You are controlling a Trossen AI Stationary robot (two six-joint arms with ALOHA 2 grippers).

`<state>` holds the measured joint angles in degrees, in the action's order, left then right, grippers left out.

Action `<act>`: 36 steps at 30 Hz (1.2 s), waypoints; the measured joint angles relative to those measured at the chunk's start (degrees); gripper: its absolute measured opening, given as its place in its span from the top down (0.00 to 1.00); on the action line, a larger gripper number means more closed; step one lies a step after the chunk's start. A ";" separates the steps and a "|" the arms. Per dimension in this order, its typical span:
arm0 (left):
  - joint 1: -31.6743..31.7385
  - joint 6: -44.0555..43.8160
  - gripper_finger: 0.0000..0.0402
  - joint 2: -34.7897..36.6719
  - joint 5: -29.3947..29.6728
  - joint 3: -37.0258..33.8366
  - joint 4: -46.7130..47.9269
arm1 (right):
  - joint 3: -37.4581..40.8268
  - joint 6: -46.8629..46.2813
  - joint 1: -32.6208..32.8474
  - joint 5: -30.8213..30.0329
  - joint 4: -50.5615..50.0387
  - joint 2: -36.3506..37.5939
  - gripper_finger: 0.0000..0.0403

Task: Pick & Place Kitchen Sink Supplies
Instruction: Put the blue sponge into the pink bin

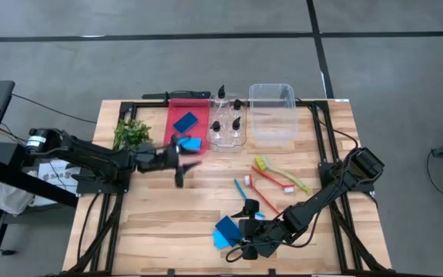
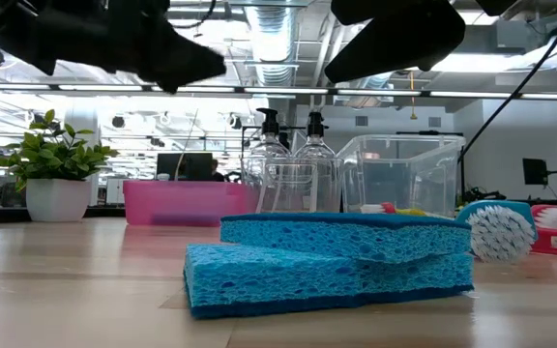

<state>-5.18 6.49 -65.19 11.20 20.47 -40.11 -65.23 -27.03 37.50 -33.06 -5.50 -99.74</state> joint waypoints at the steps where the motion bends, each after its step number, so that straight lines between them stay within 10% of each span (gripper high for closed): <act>1: -0.61 0.76 0.61 0.00 -3.28 0.00 0.03 | 0.00 -0.01 0.00 0.00 0.00 0.00 0.16; 15: -5.64 0.31 0.62 -1.44 -10.21 1.80 0.39 | -0.02 4.52 3.96 3.08 -0.14 2.74 0.16; 36: -5.00 -0.49 0.62 -32.92 -29.27 28.83 16.32 | -0.04 4.52 9.07 3.03 -0.98 7.56 0.16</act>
<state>-10.19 6.00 -98.11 -18.08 49.30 -23.78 -65.28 -22.50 46.56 -30.03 -6.48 -92.18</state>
